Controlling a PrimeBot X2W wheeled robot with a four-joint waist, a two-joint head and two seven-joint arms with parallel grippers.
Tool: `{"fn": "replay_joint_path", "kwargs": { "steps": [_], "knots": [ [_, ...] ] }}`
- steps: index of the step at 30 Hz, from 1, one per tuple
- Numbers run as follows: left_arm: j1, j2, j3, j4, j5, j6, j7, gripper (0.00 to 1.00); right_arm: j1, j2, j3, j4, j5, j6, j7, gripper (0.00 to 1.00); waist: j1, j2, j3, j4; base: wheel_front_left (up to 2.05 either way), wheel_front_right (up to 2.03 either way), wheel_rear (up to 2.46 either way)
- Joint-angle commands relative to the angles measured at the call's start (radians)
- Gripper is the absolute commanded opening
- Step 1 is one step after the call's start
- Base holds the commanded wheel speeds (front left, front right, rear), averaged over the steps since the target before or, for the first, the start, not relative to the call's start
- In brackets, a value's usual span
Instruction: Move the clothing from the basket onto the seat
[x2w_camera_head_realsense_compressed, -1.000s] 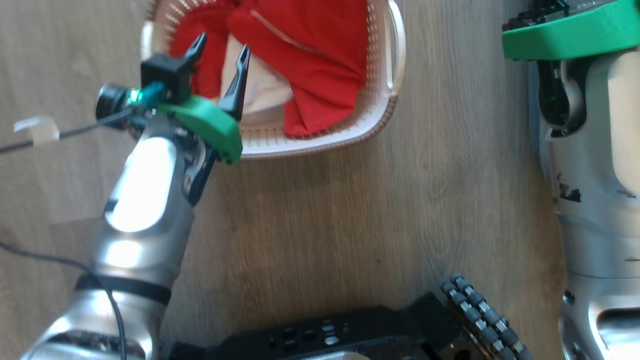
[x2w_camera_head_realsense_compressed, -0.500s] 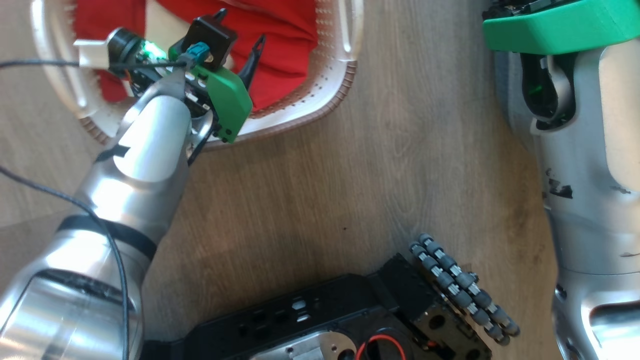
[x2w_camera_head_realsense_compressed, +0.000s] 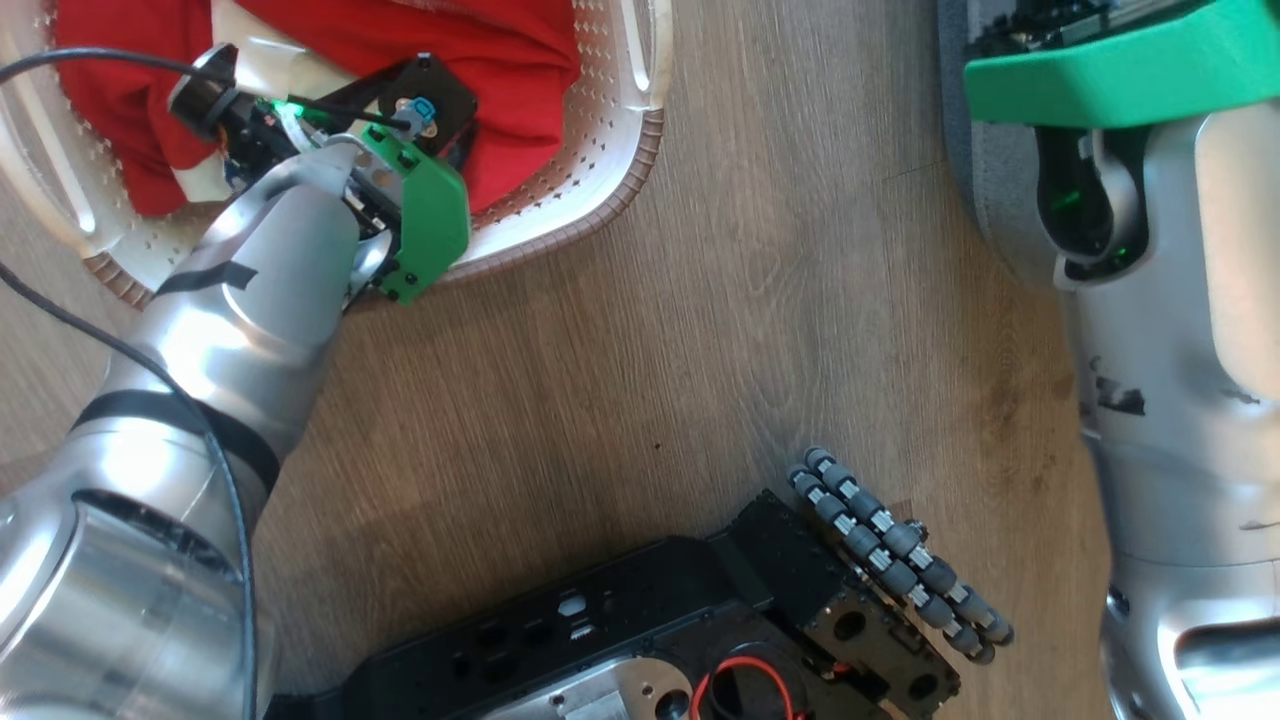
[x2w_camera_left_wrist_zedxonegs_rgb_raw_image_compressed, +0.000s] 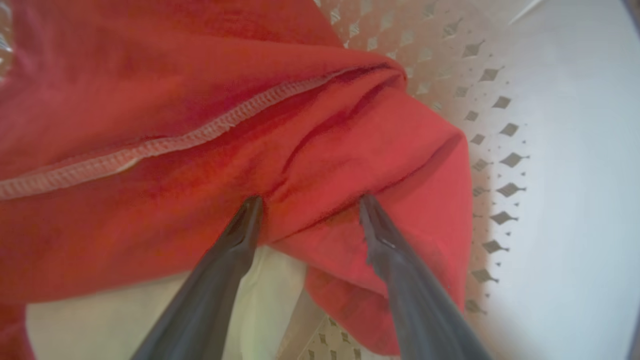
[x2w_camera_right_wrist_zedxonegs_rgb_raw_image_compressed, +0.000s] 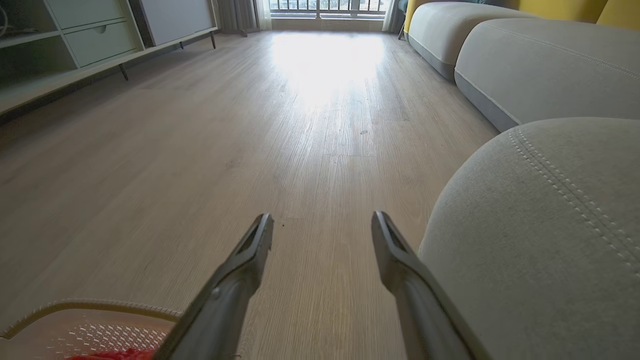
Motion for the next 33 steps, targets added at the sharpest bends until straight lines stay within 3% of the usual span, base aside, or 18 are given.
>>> {"fn": "replay_joint_path", "kwargs": {
  "steps": [1, 10, 11, 12, 24, 33],
  "knots": [
    [-0.005, 0.012, -0.001, -0.004, -0.006, -0.001, 0.001, 1.0, 0.051, 0.015, 0.002, -0.032, 0.008, 0.0, -0.006, 1.0, 0.0, 0.0, 0.002, -0.001, 0.0, 0.0, 0.0],
    [-0.028, 0.02, -0.012, 0.025, -0.016, 0.032, 0.004, 0.98, 0.081, 0.015, -0.005, -0.046, 0.018, 0.0, -0.006, 1.0, 0.0, 0.0, 0.01, -0.006, 0.0, 0.0, 0.0],
    [-0.028, 0.019, -0.008, 0.027, -0.023, 0.036, 0.003, 0.45, 0.082, 0.015, -0.005, -0.046, 0.019, 0.0, -0.006, 1.0, 0.0, 0.0, 0.009, -0.007, 0.0, 0.0, 0.0],
    [-0.027, 0.018, -0.005, 0.028, -0.028, 0.037, 0.006, 0.0, 0.083, 0.015, -0.005, -0.047, 0.02, 0.0, -0.006, 1.0, 0.0, 0.0, 0.008, -0.008, 0.0, 0.0, 0.0],
    [-0.022, -0.001, 0.094, -0.002, -0.147, 0.044, -0.059, 0.0, 0.047, 0.015, -0.002, -0.037, 0.028, 0.0, -0.006, 1.0, 0.0, 0.0, -0.017, 0.0, 0.0, 0.0, 0.0],
    [0.053, 0.0, 0.201, -0.191, -0.215, 0.04, -0.063, 0.0, 0.035, 0.015, -0.002, 0.006, -0.011, 0.0, -0.006, 1.0, 0.0, 0.0, -0.119, 0.065, 0.0, 0.0, 0.0]
  ]
}}
